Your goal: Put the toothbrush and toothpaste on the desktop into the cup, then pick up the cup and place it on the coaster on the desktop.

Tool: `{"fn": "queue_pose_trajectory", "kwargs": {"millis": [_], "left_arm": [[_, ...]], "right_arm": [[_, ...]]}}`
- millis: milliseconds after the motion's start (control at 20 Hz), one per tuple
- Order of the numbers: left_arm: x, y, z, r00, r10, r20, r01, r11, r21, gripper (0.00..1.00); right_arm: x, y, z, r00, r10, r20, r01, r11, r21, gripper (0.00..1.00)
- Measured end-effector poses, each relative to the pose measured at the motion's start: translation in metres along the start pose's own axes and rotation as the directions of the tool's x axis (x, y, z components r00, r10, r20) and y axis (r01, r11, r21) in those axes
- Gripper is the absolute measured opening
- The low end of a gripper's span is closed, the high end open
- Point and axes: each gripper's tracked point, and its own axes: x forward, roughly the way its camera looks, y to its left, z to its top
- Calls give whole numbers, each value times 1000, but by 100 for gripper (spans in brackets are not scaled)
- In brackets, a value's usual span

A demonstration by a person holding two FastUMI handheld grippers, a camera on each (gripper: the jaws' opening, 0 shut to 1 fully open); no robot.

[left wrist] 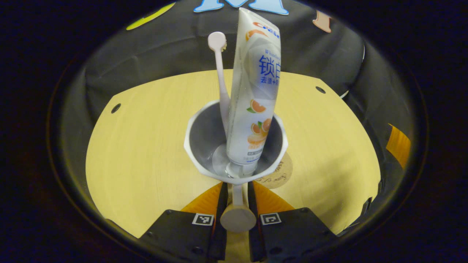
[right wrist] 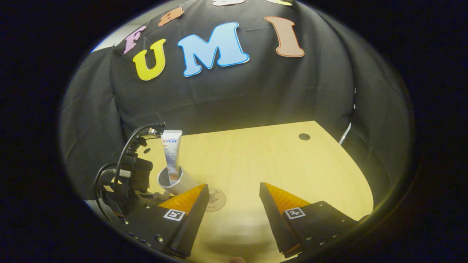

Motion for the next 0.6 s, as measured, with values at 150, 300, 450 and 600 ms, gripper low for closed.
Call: {"fn": "queue_pose_trajectory", "kwargs": {"millis": [150, 300, 450, 600], "left_arm": [[9, -15, 3, 1000, -17, -13, 17, 999, 27, 37], [22, -30, -1, 999, -19, -34, 21, 999, 34, 37], [26, -38, -2, 998, -17, -52, 19, 999, 32, 37], [32, -40, -9, 998, -2, -66, 4, 1000, 30, 37]], "right_arm": [[-5, -15, -2, 1000, -18, -1, 18, 1000, 23, 83], [-8, -28, -5, 1000, -31, -4, 31, 999, 42, 83], [-11, -38, -6, 999, -39, -5, 39, 998, 47, 83], [-10, -44, -7, 999, -35, -10, 35, 998, 55, 83]]}}
